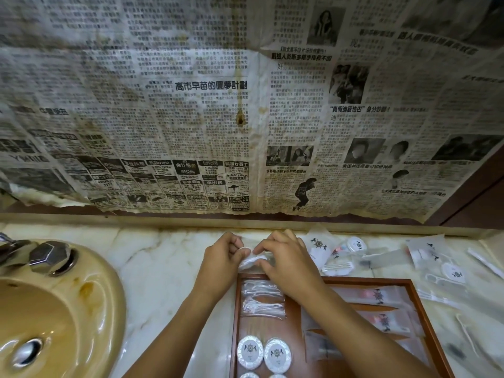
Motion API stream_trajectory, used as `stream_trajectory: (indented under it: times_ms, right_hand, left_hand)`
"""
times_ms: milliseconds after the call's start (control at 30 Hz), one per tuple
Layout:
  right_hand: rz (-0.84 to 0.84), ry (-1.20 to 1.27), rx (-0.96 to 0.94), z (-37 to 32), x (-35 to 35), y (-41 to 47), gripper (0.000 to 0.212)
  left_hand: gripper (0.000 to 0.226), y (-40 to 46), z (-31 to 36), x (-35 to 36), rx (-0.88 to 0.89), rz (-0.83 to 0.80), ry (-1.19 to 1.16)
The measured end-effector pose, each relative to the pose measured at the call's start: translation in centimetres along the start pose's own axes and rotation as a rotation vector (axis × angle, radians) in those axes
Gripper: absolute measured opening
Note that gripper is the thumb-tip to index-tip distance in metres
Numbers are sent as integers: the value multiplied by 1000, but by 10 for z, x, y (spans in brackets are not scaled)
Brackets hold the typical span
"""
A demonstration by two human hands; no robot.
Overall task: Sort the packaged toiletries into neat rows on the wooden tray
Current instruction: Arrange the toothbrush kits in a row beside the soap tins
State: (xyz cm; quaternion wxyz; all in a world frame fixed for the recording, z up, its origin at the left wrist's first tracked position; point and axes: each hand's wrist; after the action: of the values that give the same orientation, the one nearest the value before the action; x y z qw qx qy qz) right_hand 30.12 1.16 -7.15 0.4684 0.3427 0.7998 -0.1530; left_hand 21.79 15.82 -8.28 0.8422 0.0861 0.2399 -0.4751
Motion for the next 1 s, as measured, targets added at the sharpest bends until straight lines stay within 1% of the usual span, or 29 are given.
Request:
stream_trajectory:
  times_ms: [200, 333, 400, 467, 600, 733, 867, 933, 1000]
  right_hand:
    - [43, 51, -6, -3, -11, -15, 9]
    - [68, 127, 17, -3, -16, -39, 6]
    - [101, 175, 36, -4, -14, -57, 3]
    - [137, 201, 64, -6, -11, -79, 7]
    - [200, 242, 144, -9, 0, -129, 14]
    - [283, 263, 226, -4, 12, -177, 20]
    - [324, 236, 224, 8, 22, -207, 22]
    - [317, 241, 213, 13, 26, -216, 23]
    - [304, 238, 207, 16, 30, -222, 24]
  left_hand:
    - [14, -23, 8, -12, 8, 176, -168]
    - [15, -53, 1, -16, -42, 186, -264]
    - [14, -71, 2, -16, -41, 187, -349]
    - [13, -90, 6, -15, -37, 174, -390]
    - [16, -125, 5, -9, -55, 99, -385]
    - [11, -155, 3, -1, -108, 16, -325]
    - [4, -182, -1, 5, -46, -81, -259]
    - [21, -192, -4, 8, -9, -110, -210]
    - [38, -200, -7, 11, 40, -69, -137]
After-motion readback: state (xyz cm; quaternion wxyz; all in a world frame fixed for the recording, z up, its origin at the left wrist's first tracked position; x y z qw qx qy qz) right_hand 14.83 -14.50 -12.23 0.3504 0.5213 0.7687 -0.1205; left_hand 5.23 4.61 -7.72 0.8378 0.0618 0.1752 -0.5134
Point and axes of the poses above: each hand's wrist, its own y-axis towards the middle knuckle, its own x-axis out of the palm, z = x × y, and after that the axes turned 1 degree about -y, right-handed
